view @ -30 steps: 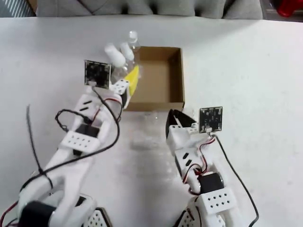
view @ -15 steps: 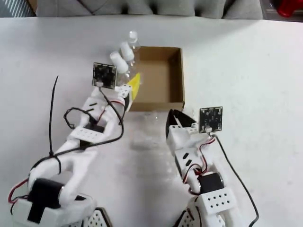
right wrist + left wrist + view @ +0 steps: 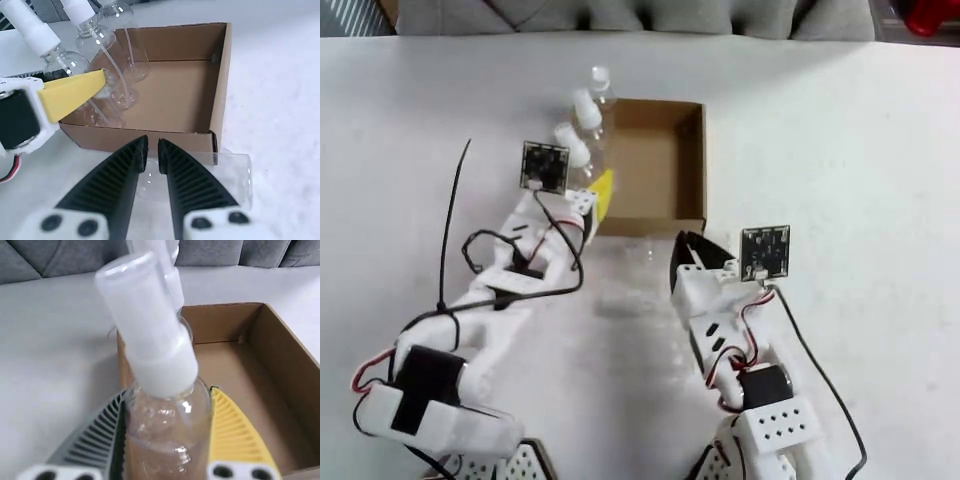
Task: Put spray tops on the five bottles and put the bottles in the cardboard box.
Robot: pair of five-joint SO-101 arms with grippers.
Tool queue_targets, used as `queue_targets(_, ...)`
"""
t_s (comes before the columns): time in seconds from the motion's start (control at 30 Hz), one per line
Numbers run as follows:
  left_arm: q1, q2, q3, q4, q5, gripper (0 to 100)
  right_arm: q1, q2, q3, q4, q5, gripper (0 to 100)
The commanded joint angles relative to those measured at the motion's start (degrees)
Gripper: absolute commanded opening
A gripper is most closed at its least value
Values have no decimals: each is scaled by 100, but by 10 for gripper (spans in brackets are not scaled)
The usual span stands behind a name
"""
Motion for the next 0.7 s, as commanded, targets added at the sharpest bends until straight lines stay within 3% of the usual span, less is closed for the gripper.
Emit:
queue_targets(0.0, -92, 66, -422, -193, -53, 23, 31, -31, -97, 57, 18, 18)
queue_targets(0.57, -92, 180, -308, -193, -70, 30, 31, -31, -97, 57, 18, 18)
queue_targets(0.67, -101, 180, -290, -193, -70, 82, 31, -31, -97, 57, 18, 18)
